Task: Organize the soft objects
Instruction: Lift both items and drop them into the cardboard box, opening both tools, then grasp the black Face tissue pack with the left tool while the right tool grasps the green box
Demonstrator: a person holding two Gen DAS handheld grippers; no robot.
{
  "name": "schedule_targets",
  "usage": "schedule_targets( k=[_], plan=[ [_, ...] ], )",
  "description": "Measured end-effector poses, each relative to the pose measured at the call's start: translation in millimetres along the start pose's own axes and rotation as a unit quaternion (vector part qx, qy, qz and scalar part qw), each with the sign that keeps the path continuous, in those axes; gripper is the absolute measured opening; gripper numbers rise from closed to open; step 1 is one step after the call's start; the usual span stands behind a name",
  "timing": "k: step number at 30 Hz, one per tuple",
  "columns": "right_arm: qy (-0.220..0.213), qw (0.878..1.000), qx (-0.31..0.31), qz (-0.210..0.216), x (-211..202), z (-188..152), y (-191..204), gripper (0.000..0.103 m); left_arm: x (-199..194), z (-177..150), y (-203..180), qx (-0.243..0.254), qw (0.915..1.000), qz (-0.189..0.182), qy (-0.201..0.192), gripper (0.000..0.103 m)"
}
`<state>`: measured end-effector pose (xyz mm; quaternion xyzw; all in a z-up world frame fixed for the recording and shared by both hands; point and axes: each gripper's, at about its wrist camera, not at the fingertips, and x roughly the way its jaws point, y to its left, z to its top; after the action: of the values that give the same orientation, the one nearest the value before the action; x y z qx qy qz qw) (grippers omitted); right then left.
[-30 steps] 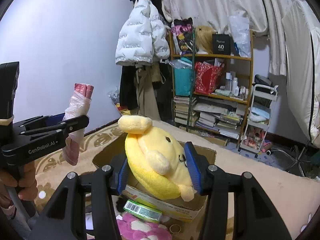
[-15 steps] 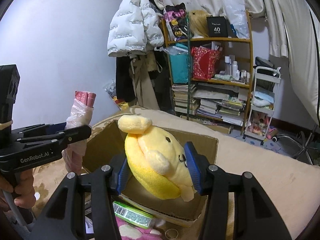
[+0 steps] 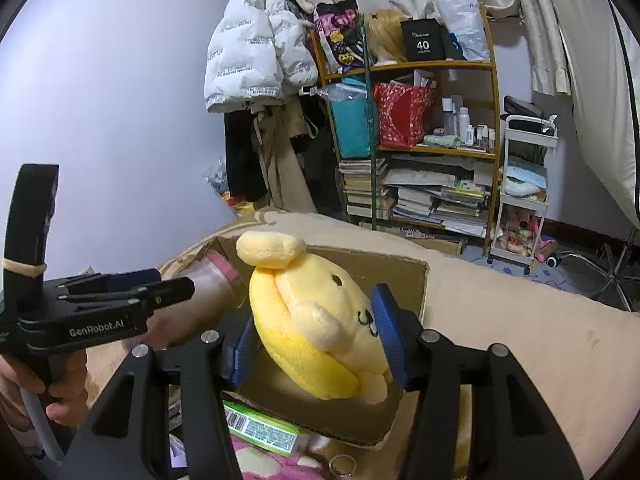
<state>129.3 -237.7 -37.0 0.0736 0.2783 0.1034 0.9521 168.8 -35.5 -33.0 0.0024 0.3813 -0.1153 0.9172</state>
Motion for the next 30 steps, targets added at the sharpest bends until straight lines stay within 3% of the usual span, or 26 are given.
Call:
schedule_targets(
  k=[3,9,14,19,30],
  plan=[
    [0.008,1.0,0.003,0.005,3,-1,-1,0.059,-3,0,0,0.001,1.0,0.007,-0.002,0.072],
    [0.008,1.0,0.015,0.006,1,-4,-4,0.073,-17,-4,6,0.01,0.9993,0.035,-0.005,0.081],
    [0.003,1.0,0.026,0.004,-10,-5,-4,0.091,-35,-11,10,0.014,0.9983,0.056,-0.011,0.092],
    [-0.003,1.0,0.03,0.002,-25,-5,-1,0.101,-52,-18,13,0.011,0.9981,0.06,-0.011,0.096],
    [0.0,1.0,0.03,-0.009,-63,-17,17,0.103,-91,-43,17,0.011,0.998,0.062,-0.009,0.1]
  ],
)
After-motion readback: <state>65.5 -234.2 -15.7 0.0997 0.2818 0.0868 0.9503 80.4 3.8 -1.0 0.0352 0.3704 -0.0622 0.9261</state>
